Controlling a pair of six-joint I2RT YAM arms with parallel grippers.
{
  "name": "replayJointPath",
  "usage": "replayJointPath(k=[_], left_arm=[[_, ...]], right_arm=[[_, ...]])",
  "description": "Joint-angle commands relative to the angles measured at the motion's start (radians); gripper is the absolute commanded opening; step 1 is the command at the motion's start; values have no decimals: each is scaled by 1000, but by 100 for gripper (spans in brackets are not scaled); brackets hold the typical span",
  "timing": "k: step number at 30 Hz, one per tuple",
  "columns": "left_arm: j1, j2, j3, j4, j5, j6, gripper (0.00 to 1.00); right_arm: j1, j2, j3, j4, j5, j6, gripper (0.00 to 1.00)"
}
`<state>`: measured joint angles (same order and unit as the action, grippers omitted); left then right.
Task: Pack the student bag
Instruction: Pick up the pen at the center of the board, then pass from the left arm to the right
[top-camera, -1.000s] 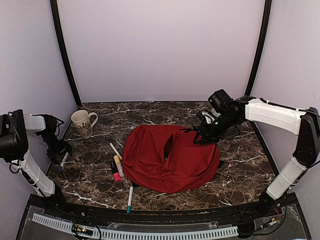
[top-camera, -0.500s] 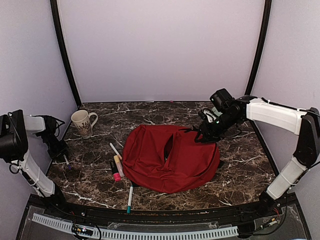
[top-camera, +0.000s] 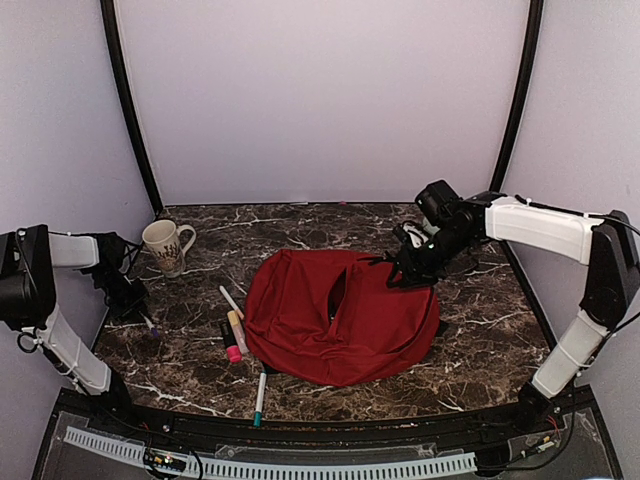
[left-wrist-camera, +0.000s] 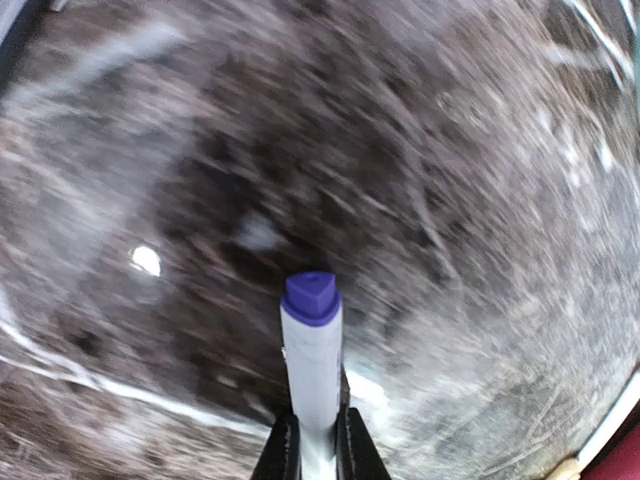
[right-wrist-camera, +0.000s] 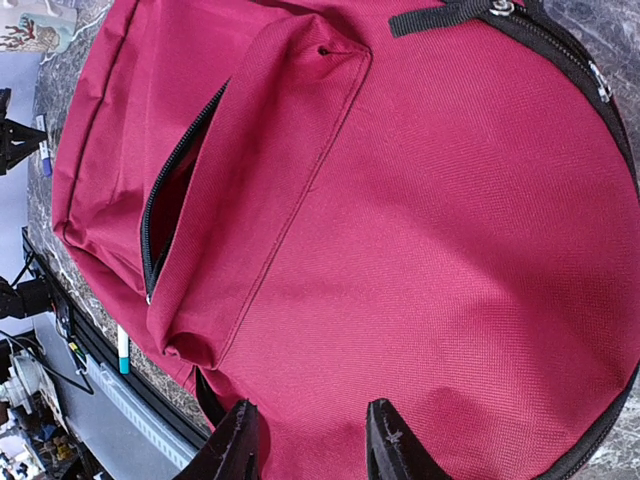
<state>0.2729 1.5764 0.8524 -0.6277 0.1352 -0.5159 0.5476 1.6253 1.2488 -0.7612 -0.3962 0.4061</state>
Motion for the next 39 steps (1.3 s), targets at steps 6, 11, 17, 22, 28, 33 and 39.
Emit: replayJointPath(k=[6,11,17,22,28,33,39], left_arm=[[-161,-154,-45,-84,115,-181,0],[-270,-277,-33,-102,124,-309,0],[-449,-335,20,-101,113,-484,0],[-586,-334,107,-94,89,-608,0],[-720,-308,203,47,72,-747,0],[-812,-251,284,149,39,-825,0],[-875,-130,395,344,37,-862,0]], right_arm=[[-5,-9,74,-3,43,-20,41],[-5,-23,65,39,72,-28,44],[-4,-105,16,112,85,-40,46],[3,-171,-33,217,103,-52,47],[15,-222,-33,304,62,-56,47],[24,-233,-14,360,26,-5,48],[26,-220,-28,454,-91,85,48]])
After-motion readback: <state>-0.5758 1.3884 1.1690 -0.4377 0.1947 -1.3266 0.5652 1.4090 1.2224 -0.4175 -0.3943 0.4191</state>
